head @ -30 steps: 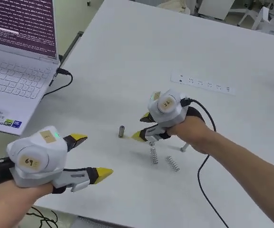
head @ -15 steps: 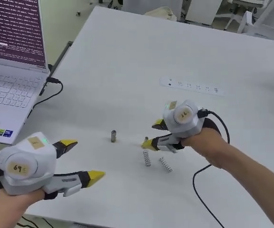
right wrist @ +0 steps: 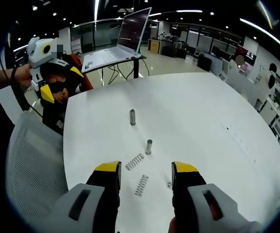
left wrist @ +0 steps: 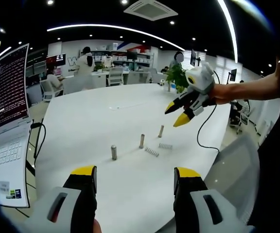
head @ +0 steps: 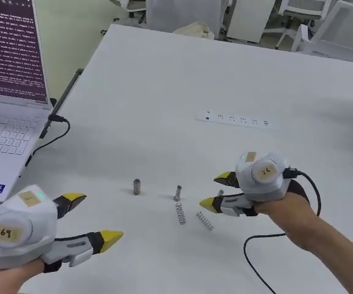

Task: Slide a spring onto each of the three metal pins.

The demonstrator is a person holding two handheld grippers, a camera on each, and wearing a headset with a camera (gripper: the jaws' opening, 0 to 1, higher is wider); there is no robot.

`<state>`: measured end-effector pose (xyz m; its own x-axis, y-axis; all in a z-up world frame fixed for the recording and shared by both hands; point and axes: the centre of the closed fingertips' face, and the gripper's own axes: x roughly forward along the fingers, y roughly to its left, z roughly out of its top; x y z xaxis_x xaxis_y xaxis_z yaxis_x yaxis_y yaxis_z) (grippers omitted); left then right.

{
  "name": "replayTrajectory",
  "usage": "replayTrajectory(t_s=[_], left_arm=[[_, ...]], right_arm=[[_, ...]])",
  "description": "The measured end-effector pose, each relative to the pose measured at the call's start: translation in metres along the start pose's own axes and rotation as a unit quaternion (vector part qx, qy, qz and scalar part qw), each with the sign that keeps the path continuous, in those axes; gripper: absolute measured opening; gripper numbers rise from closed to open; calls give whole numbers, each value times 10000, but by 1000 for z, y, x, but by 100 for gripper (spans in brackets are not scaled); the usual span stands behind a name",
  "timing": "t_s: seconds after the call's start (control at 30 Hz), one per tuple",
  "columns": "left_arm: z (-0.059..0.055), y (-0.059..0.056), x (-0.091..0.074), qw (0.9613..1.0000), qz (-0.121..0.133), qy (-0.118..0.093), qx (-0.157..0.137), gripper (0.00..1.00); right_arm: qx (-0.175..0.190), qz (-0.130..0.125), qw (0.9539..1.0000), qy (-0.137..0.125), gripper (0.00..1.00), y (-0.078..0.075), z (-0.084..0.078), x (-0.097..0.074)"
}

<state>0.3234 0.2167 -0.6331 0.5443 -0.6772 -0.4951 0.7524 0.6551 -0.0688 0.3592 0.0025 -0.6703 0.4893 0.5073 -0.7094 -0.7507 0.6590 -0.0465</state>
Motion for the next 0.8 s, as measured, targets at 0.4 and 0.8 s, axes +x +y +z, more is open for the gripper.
replayTrajectory(t_s=[0.4,0.8], left_arm=[[2,-5,2,10000,51,-36,-62,60],[3,-10,8,10000,-4,27,-7,60]], right_arm=[[434,-377,9978,-316,42,-2,-20,-36],[943,-589,9922,-571,47,8,-43,-63]])
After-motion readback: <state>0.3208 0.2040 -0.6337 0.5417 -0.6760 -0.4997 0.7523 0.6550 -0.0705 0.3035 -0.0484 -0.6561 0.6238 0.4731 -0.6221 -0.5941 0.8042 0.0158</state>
